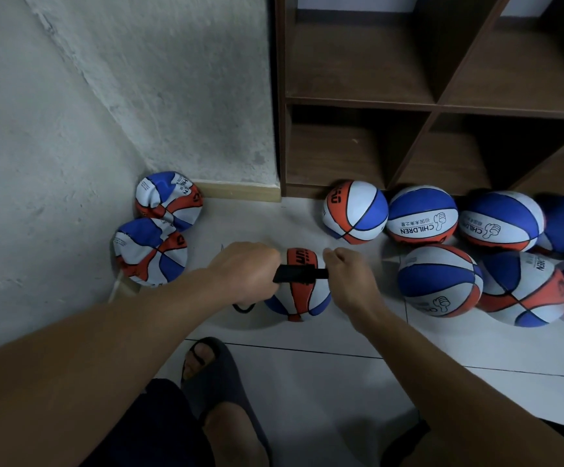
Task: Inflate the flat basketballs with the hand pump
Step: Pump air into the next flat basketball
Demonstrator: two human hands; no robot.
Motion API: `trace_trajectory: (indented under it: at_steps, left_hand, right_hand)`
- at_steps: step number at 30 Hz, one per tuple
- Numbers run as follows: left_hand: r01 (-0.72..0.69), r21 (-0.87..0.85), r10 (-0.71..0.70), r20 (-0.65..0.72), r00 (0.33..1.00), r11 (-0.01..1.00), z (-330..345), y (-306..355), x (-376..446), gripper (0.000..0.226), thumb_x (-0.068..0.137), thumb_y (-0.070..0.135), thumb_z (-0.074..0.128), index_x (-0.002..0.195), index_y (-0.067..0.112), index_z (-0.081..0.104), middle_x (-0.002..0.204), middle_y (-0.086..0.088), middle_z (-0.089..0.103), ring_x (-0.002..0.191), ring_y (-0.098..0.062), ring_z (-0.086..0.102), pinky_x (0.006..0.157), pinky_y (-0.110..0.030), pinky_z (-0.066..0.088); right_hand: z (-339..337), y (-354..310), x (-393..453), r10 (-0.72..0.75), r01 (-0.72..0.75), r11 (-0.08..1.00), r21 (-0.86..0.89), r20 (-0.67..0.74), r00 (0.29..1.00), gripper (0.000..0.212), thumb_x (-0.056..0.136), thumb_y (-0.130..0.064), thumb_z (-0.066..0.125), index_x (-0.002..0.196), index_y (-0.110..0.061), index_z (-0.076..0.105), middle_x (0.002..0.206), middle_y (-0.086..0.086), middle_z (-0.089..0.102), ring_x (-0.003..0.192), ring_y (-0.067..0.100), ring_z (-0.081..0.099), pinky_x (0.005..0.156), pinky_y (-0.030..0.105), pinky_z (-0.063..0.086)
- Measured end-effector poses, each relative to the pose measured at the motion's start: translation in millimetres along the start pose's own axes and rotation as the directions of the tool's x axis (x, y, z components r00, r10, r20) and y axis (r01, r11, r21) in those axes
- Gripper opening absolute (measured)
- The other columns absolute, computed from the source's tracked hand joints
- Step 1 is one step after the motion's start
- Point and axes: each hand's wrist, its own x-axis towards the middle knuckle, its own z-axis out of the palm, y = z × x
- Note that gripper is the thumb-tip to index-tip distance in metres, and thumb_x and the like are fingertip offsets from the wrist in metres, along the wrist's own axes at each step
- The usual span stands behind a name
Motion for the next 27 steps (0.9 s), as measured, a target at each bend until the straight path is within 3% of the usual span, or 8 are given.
trace_trajectory:
  at_steps: [10,15,18,22,27]
  left_hand:
    - [-0.064,0.006,0.064,-0.043,0.997,0.998,2,-1,-1,0.027,0.095,0.029,0.068,0.072,0.028,0.054,0.069,0.005,0.061,0.058,-0.017,0.061,0.051,-0.029,0.040]
    - [-0.056,0.035,0.058,-0.064,0.996,0.998,1,-8,-1,0.033,0.097,0.031,0.067,0.070,0.030,0.048,0.069,0.005,0.060,0.058,-0.016,0.059,0.051,-0.030,0.038]
    - [-0.006,0.058,0.009,-0.042,0.999,0.998,-1,-17,-2,0.030,0.096,0.033,0.067,0.071,0.029,0.051,0.070,0.005,0.061,0.059,-0.016,0.059,0.052,-0.030,0.040]
    - [0.004,0.081,-0.003,-0.014,1.000,0.997,-1,-22,-1,0.025,0.097,0.036,0.067,0.075,0.026,0.057,0.071,0.005,0.062,0.058,-0.014,0.058,0.051,-0.029,0.038]
    - [-0.027,0.097,0.031,-0.032,0.999,0.995,0,-14,2,0.031,0.100,0.034,0.065,0.074,0.029,0.048,0.072,0.006,0.058,0.058,-0.014,0.055,0.050,-0.029,0.035]
  right_hand:
    - [9,3,1,0.006,-0.006,1.000,0.006,0.029,1.000,0.043,0.113,-0.038,0.047,0.081,-0.011,0.054,0.068,0.005,0.044,0.062,0.017,0.041,0.061,0.036,0.037]
    - [-15,19,21,0.100,-0.100,0.995,0.017,0.028,0.995,0.038,0.110,-0.038,0.052,0.083,-0.013,0.058,0.071,0.006,0.046,0.055,0.014,0.040,0.054,0.034,0.035]
    - [-47,33,35,0.170,-0.168,0.982,0.088,-0.017,0.985,0.031,0.107,-0.034,0.055,0.084,-0.014,0.056,0.067,0.005,0.044,0.051,0.016,0.036,0.049,0.031,0.031]
    - [-64,43,41,0.228,-0.230,0.955,0.186,0.029,0.973,0.028,0.108,-0.026,0.055,0.082,-0.015,0.051,0.060,0.001,0.037,0.046,0.015,0.029,0.049,0.029,0.024]
    - [-43,29,32,0.182,-0.170,0.964,0.205,-0.041,0.982,0.027,0.106,-0.025,0.052,0.081,-0.015,0.052,0.064,0.003,0.038,0.052,0.017,0.032,0.051,0.032,0.028]
